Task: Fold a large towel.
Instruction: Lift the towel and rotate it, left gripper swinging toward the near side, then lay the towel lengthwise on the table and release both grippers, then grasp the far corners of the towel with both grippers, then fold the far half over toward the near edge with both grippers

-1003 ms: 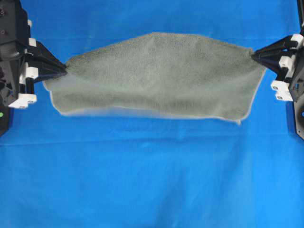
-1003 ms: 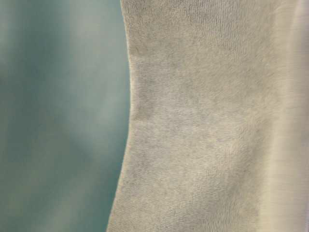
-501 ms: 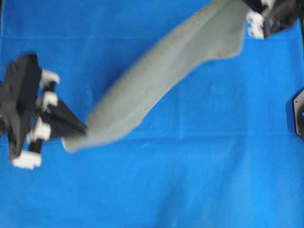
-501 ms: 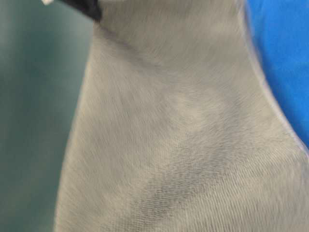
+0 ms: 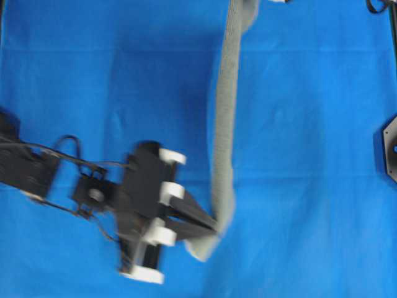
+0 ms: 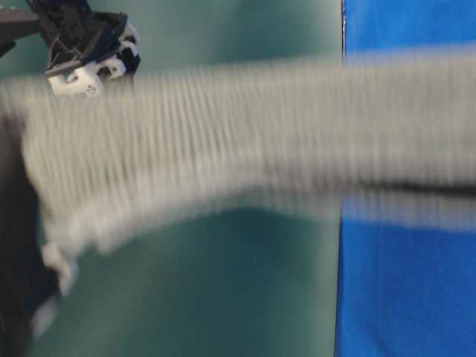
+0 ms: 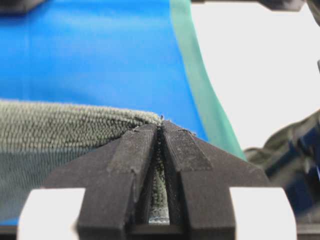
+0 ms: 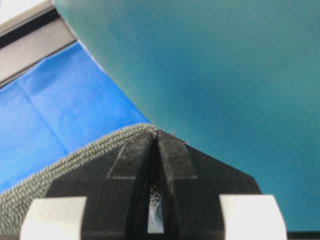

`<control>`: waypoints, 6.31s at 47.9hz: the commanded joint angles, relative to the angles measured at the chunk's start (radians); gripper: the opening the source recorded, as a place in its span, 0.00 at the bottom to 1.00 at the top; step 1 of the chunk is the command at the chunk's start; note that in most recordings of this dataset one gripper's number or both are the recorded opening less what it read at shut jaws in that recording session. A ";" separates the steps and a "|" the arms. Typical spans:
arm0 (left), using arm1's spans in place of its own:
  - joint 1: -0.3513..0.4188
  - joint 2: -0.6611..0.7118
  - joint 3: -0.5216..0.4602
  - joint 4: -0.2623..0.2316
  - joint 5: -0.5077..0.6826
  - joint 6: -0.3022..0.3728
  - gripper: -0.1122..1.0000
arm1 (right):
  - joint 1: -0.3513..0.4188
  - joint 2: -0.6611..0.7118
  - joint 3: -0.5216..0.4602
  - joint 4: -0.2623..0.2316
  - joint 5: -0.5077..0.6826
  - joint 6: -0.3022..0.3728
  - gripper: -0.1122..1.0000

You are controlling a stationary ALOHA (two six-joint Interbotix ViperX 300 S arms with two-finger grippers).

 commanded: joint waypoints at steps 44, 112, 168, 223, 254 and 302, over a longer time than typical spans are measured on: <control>-0.084 0.216 0.017 -0.029 -0.146 -0.245 0.13 | 0.041 0.107 0.069 -0.012 0.097 -0.041 0.13; 0.035 -0.204 0.365 0.000 0.000 -0.193 0.81 | 0.227 0.038 0.100 -0.230 0.066 -0.078 0.67; 0.853 0.092 0.377 -0.005 -0.380 0.190 0.81 | 0.031 0.100 0.373 -0.143 0.084 0.041 0.66; 0.891 0.350 0.258 0.000 -0.362 0.253 0.12 | -0.046 0.302 0.298 -0.184 -0.029 0.034 0.12; 0.851 0.044 0.345 -0.003 -0.258 0.390 0.12 | 0.061 0.058 0.288 -0.172 0.107 0.044 0.12; -0.002 -0.020 0.531 -0.018 -0.216 0.210 0.12 | 0.979 0.031 0.374 0.112 0.206 0.187 0.12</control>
